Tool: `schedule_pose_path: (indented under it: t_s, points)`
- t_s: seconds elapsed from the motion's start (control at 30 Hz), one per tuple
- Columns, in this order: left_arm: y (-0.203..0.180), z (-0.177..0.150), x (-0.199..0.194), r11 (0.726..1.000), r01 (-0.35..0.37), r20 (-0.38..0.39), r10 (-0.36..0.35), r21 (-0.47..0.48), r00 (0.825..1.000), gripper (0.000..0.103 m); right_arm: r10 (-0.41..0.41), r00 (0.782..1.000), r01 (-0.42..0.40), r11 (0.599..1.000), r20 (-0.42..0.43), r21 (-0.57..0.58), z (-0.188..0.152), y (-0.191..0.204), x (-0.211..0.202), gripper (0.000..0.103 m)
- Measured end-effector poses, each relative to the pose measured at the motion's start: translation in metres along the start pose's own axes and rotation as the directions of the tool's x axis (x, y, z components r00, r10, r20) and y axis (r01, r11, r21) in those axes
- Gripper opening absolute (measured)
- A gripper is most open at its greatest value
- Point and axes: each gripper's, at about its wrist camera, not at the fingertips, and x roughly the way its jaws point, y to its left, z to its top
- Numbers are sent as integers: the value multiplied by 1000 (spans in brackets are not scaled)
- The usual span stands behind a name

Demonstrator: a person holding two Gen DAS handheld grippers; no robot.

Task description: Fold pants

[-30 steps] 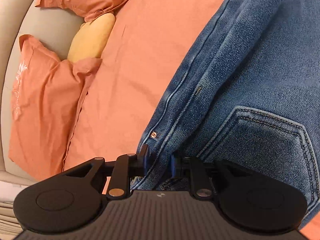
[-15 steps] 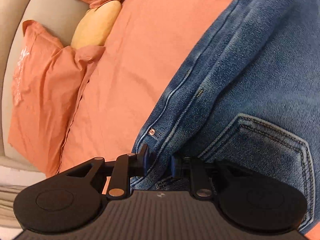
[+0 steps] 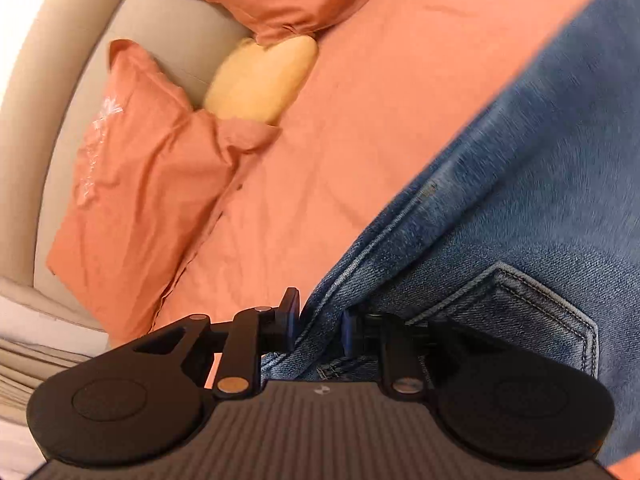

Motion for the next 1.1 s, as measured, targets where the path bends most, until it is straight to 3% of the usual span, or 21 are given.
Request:
schedule_pose_path:
  t_s: [0.17,0.3,0.47,0.53,0.57,0.6,0.67,0.8,0.93,1.03,1.1]
  points:
    - [-33,7,27,995,-5,-32,8,97,999,24,-48,995,50,999,-93,14,-25,-7,37,3]
    - [-39,2,37,989,3,-31,1,145,1000,25,-49,993,50,999,-109,6,-30,-6,45,4]
    - [-41,1,49,986,10,-39,-3,166,999,35,-75,989,69,996,-126,-49,-30,1,55,7]
    - [-37,-1,52,988,-9,-37,15,155,999,54,-93,989,83,992,-113,-94,-30,4,55,9]
    - [-33,-2,52,989,-32,-23,36,146,999,74,-96,990,84,990,-103,-111,-30,5,53,10]
    - [-27,-3,51,990,-43,-11,45,132,999,89,-106,990,93,987,-95,-129,-30,6,50,21]
    - [-8,-7,49,996,-26,-14,28,84,1000,92,-130,989,117,980,-66,-162,-32,9,40,36]
    - [29,-20,32,999,18,-13,-18,-29,1000,91,-57,997,47,982,-51,-185,-36,18,10,36]
    - [59,-44,5,984,96,0,-97,-148,995,91,62,997,-73,969,-52,-235,-48,45,-24,36]
    - [72,-71,-13,961,171,-7,-176,-217,984,91,183,981,-193,944,-63,-266,-65,76,-56,36]
    - [76,-91,-22,945,215,-18,-227,-248,974,91,273,958,-286,918,-86,-276,-79,100,-77,37]
